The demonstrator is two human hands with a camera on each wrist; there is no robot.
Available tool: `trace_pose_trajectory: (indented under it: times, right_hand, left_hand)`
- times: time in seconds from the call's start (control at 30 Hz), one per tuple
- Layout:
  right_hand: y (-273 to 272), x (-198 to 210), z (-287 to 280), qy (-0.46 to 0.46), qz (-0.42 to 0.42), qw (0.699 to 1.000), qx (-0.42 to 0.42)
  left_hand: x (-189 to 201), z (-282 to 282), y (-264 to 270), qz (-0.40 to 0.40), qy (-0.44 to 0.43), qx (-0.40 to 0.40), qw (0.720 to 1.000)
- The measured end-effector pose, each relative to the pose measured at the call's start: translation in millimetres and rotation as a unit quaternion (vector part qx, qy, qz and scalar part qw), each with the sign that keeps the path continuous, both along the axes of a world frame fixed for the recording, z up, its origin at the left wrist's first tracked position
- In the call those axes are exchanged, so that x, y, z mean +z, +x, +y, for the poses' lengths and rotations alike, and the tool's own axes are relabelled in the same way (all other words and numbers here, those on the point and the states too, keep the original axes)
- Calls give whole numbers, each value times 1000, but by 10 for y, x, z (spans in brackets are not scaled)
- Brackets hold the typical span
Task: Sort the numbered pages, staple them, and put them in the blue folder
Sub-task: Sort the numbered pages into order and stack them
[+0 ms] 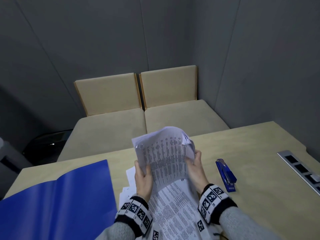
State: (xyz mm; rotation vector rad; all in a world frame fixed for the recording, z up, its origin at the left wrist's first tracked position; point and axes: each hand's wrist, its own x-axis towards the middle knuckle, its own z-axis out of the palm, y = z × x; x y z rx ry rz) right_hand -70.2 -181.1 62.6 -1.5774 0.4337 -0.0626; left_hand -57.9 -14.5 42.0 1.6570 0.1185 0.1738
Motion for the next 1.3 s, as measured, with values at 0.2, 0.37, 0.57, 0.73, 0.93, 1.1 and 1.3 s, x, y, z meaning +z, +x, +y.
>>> trace_pose_trajectory:
  times: [0.2,0.37,0.57,0.73,0.93,1.1,1.3]
  right_hand:
    - [103,232,-448,-170,-59,978,-101]
    - [-221,-297,-1922,-242,178,934,-191]
    - [-1201,-618,-2562,-306,378,862,-142]
    - [-1623,-1511,-3079,-366,462,797,-135]
    - [-1192,-768,-1797,-441,219,831,-259]
    - [-787,-716,-517,-263,21,964,14]
    - [-595,-800,57,-370,1,920,132]
  left_hand:
    - [134,-169,138,-44,50,-56,996]
    - [-333,-100,13,49,368,-161,914]
    - [-777,132,-66,118,559,-215,792]
    - [-819,156,-89,74,591,-214,775]
    - [-792,127,-158,-26,592,-236,770]
    - [-807,148,-183,-165,552,-224,786]
    - [-695,124,-231,-193,543,-267,772]
